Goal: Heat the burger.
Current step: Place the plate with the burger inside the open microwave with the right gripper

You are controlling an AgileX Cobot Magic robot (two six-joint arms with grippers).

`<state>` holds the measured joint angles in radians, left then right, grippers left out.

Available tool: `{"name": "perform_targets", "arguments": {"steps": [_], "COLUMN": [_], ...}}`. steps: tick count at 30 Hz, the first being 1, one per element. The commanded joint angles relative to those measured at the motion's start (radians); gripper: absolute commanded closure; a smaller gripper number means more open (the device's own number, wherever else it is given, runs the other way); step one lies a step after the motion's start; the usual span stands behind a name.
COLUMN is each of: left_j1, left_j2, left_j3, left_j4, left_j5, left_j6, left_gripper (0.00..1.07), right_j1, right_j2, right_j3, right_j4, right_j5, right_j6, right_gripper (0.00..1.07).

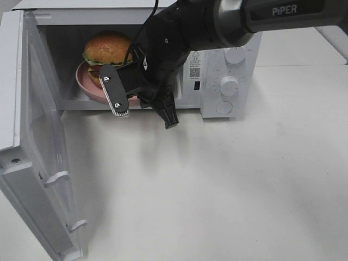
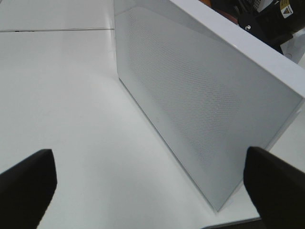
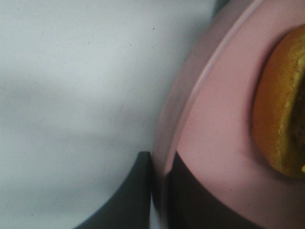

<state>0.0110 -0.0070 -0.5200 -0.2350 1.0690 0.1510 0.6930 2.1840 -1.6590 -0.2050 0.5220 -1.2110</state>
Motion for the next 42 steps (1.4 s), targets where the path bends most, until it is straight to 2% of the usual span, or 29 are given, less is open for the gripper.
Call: {"name": "perform_targets", "arguments": {"steps": [1,18,28,42], "left_j1": [-0.004,-0.004,-0.004,-0.004], "left_j2": [-0.014,-0.014,-0.014,-0.014], "left_j3": [0.002,0.002,0.002,0.002], "left_j4": [0.0,0.0,0.001,0.002], "left_j5": [0.006,0.006,0.007,0.006], "left_j6": [0.0,0.0,0.0,0.0], "left_gripper": [0.07,0.07,0.07,0.07], "right_j1": [-0.004,-0.029,-0.04,-0.041], "right_j2": [0.0,0.111,0.161,0.201], "right_j3": [-0.044,-0.248,-0.311,-0.337], "right_j4": [-0.008,-0.033,-0.032,-0.03], "right_j5": [-0.055,-0.02,-0.015,-0.029], "right_j6": [0.022,0.054,0.054,0.058], "right_gripper": [1.07,1.06,1.06,1.01]}}
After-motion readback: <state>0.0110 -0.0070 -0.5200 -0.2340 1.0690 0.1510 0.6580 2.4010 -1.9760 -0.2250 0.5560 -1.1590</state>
